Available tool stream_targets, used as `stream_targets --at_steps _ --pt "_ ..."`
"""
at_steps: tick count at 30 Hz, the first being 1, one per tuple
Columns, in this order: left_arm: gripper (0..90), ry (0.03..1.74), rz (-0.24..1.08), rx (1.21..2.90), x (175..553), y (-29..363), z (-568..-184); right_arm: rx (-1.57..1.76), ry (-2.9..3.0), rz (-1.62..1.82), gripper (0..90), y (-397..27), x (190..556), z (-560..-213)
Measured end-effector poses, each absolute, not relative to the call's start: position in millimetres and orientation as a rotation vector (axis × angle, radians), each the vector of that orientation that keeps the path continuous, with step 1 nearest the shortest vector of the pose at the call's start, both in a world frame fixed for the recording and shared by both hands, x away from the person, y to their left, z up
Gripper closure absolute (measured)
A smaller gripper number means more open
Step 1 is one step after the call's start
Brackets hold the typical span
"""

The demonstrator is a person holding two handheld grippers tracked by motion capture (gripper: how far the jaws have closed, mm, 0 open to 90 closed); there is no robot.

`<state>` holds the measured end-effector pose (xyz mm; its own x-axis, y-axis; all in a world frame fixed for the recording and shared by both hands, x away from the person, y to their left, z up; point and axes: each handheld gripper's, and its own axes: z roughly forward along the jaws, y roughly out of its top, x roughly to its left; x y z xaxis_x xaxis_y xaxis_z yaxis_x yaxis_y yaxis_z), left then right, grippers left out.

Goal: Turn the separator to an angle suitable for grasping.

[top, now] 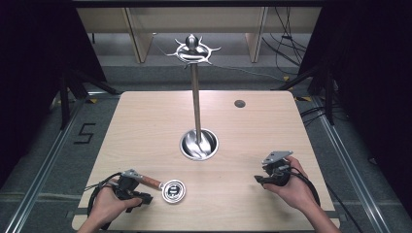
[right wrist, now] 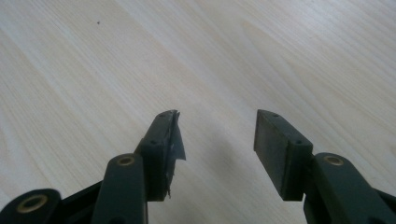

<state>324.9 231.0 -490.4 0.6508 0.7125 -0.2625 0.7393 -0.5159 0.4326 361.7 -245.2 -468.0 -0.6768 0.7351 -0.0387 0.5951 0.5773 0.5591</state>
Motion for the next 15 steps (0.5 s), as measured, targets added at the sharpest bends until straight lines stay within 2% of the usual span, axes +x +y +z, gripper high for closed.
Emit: stream_targets --at_steps 2,4,7,15 --pt "87.3 1.172 -0.073 2.312 324.5 229.8 -491.0 1.095 2.536 0.757 50.3 -245.6 361.8 -468.7" --pt "88.7 1.217 -0.054 2.285 328.1 233.8 -488.9 1.100 2.538 0.754 50.4 -247.0 362.0 -469.0" --pt "89.0 1.290 0.010 2.275 336.8 241.0 -486.2 1.101 2.538 0.752 50.2 -247.4 362.6 -469.8" --pt "89.1 1.338 0.001 2.319 364.2 242.8 -490.1 1.100 2.514 0.792 50.1 -243.7 363.7 -475.0"
